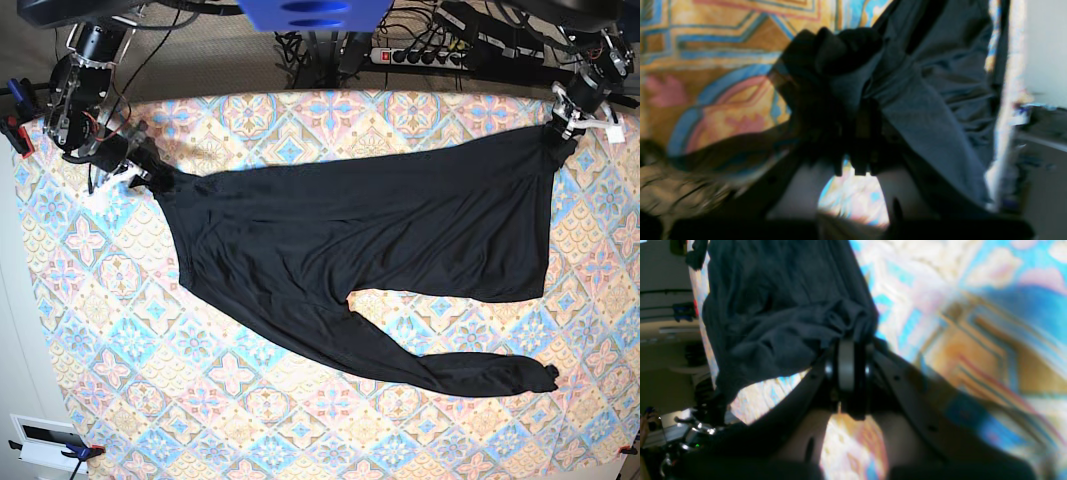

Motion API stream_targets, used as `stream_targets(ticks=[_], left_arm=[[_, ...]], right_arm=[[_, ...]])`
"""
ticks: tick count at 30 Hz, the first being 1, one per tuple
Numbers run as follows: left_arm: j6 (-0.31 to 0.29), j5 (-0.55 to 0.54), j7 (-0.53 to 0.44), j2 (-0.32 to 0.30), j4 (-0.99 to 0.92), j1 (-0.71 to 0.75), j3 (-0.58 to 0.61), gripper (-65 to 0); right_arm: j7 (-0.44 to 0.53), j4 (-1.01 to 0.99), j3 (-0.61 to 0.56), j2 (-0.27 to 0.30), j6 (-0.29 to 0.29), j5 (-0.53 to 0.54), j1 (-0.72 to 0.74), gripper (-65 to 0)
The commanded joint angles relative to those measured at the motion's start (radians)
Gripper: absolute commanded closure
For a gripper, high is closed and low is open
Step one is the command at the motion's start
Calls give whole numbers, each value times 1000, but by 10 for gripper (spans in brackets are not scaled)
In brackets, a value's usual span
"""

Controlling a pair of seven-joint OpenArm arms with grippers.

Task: Layout the t-shirt on the table in an organized manner, then fold the t-shirt properly
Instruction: 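Pull both shoulder corners apart, straightening the shirt's collar edge, then release the shoulder corner with the right gripper and lift it away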

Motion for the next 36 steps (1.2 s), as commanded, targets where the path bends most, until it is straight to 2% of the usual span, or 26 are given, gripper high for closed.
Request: stream_targets(ticks=[1,13,26,36], left_arm=[[-3,-8,-6,-20,39,23,-7,0],[-3,-7,-6,-40,90,67,-7,0],[-3,-5,-5,-59,90,127,-47,0],[-3,-5,-6,-60,90,107,-53,0]], right_arm=[[2,9,8,21,-8,-24,3,0],[9,95,8,55,-8,-26,-74,0],[9,97,41,57,-8,-31,-123,0],[11,97,41,55,-8,-31,-138,0]])
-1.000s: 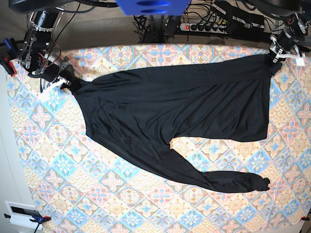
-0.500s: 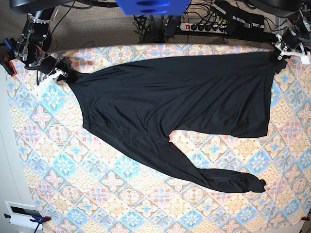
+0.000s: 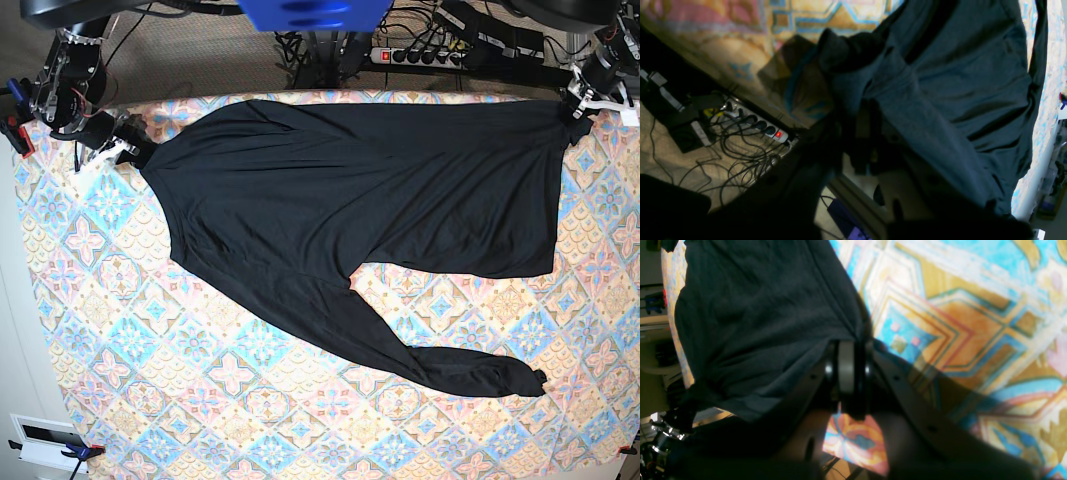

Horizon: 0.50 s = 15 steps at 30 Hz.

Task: Layout the t-shirt on the table in an organized manner, then fold the t-shirt properly
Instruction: 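Release the shoulder corner with the right gripper and lift it away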

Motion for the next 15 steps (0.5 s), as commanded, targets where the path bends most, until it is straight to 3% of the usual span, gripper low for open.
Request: stream_targets(ticks=[1,5,15], left_arm=[[-1,-14,-19,-26,16,-3,-13,0],[1,-14,-18,-26,16,-12,-10,0],[1,-14,-18,-23,16,-12,-8,-53]], right_arm=[[-3,9,8,21,-8,-34,-2,0],[-3,11,8,21,-8,-34,1,-35],[-8,90,59,19,-8,-30,-5,-211]])
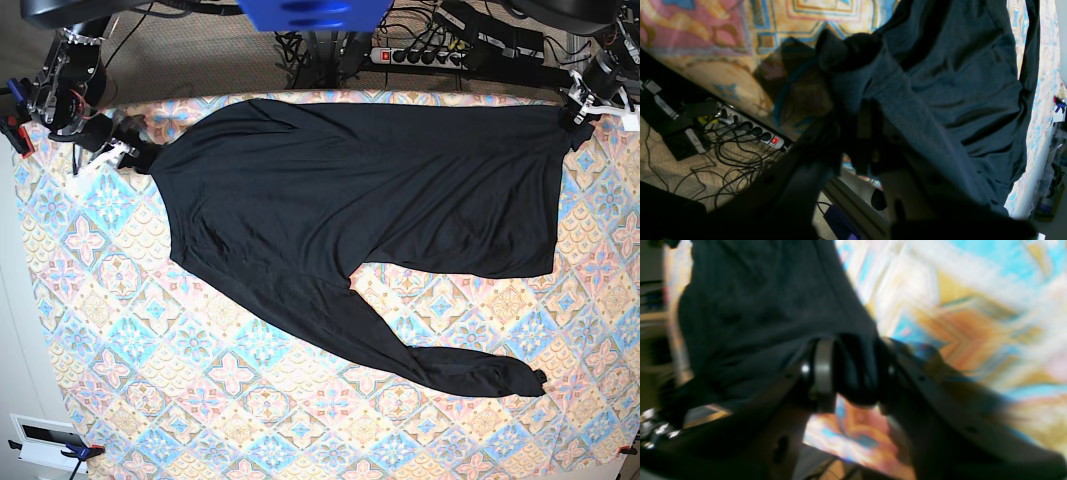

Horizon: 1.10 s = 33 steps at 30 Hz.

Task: Layout the t-shirt on the table in an organized manner, then fold the t-shirt properly
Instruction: 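Release the shoulder corner with the right gripper and lift it away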

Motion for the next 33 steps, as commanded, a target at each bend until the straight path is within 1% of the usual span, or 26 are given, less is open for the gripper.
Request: stream_targets(ticks=[1,4,7,16,19,21,24,28,33], left_arm=[[-2,-16,-15,-23,16,5,-8,-53],[-2,-16,-15,-22,16,5,-8,-54],[-2,-16,-15,-22,16,5,-8,-54],[-2,-16,-15,-22,16,5,-8,-54],[-2,-16,-15,-22,16,5,-8,-54],[-2,-16,-15,-22,16,5,-8,-55],[-2,-14,-15,-22,16,5,-8,-55],[-2,-14,-15,-22,16,4,-8,-55],[-2,-14,-17,-22,16,4,-8,-55]], right_arm=[[5,32,30,24,2,13,-2,-223],[4,52,76,24,2,13,-4,-247],[4,46,96,26,2,9,-4,-260],[11,70,96,26,2,13,-82,-262],[11,132,105,26,2,14,-128,-262],[11,221,130,24,2,14,-176,-262],[11,363,133,23,2,9,-246,-262],[8,483,112,20,2,9,-309,-262],[13,471,-17,20,2,8,-309,-262]])
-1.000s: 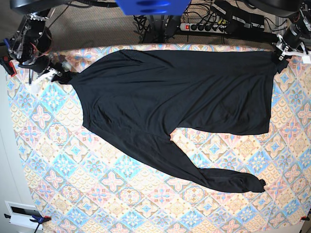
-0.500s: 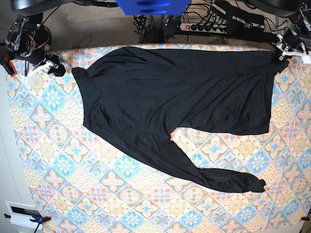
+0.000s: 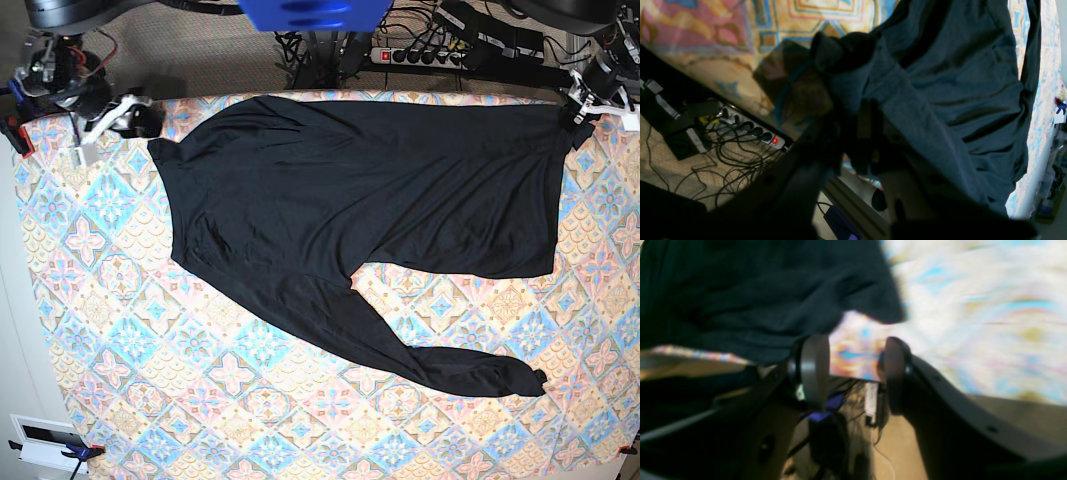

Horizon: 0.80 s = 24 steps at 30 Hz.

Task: Layout the t-shirt on the table in an organized manner, then fold the t-shirt properly
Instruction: 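Release the shoulder corner with the right gripper and lift it away, then grasp the shirt's shoulder edge with the right gripper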

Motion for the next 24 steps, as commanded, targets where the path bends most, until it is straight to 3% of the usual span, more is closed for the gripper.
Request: stream_targets(ticks=[1,3,9,24], left_arm=[[-3,-16,-12,-23,16,4,-8,-55],[-3,-16,-12,-23,16,4,-8,-55],[-3,-16,-12,-23,16,4,-8,-55],[-1,-16,-12,-21,14,3,-8,-54]], right_arm=[[16,1,-18,17,3,15,-2,-262],[18,-29,-78,15,3,15,-2,-262],[44,-108,-165,-63,3,15,-2,-260],[41,-127,-262,-88,3,22,-2,-260]])
